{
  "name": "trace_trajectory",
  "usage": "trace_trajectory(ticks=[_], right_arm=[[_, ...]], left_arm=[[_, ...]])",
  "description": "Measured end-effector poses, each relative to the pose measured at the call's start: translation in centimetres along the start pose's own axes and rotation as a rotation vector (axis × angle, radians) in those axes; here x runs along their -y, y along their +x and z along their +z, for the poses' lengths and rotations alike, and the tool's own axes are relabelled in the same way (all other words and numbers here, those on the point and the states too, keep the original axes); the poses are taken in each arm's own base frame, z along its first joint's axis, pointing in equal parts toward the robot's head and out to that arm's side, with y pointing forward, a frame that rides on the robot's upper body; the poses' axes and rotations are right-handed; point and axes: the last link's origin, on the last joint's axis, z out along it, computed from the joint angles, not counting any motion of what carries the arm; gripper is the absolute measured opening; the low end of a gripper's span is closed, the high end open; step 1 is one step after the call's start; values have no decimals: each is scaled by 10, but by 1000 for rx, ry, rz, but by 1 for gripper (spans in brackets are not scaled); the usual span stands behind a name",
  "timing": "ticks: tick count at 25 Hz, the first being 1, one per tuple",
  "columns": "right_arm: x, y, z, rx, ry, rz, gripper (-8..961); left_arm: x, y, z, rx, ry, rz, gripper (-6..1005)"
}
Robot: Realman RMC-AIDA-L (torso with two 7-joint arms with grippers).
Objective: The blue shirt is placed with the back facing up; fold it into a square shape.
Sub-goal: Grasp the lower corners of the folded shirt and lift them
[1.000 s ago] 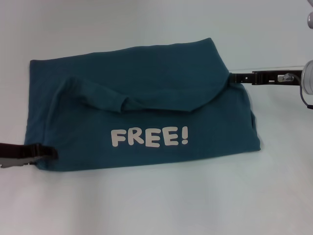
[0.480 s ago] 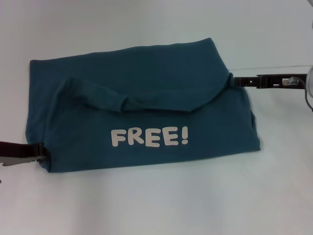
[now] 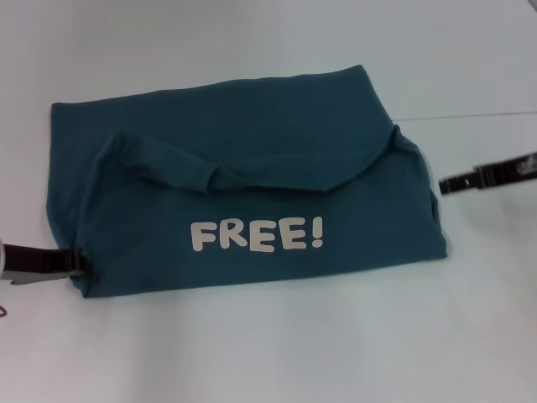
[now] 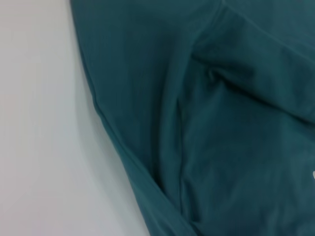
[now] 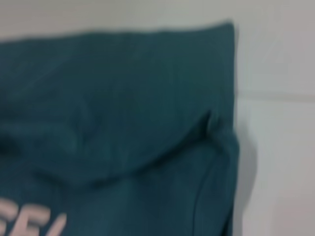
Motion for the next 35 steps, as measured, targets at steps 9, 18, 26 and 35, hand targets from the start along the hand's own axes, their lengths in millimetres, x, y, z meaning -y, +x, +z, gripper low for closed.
trace_trajectory(ticks=[9,18,26,35], right_arm=[[-22,20,-5,-198,-47,-14,915],[-22,32,8,-221,-32,35,916],[-21,35,21,-210,-16,57,916],[-20,35,31,-191,-9,63,907]], left_arm=[[-6,4,1,3,-6,39,66],[-6,3,3,6,-7,54,65],[-7,1,4,11,-11,55,65],[-11,0,6,19,-14,69,65]])
